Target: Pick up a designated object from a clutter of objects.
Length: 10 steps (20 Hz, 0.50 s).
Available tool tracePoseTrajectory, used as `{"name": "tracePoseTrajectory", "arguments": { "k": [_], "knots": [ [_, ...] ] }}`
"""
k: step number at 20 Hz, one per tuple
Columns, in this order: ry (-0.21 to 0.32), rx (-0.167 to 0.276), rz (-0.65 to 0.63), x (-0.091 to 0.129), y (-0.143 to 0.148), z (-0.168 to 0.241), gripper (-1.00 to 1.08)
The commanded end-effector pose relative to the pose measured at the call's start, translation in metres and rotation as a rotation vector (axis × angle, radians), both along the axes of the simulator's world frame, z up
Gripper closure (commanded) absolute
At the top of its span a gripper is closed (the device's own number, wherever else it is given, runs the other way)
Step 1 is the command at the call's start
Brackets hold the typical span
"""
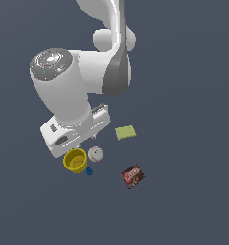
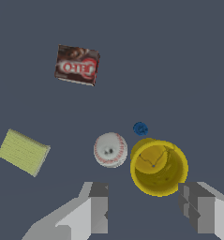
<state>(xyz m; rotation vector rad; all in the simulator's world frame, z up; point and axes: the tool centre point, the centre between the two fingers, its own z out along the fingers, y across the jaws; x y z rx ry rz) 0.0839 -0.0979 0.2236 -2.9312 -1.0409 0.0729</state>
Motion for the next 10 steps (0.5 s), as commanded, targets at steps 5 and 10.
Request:
{"name": "tracePoseTrajectory", "arguments": {
  "k": [5, 10],
  "knots": [
    [0.001, 0.018, 0.14, 0.014, -0.016, -0.024, -0.2],
    [0.0, 0.032, 0.246, 0.024, -0.029, -0.043, -0.2]
  ]
}}
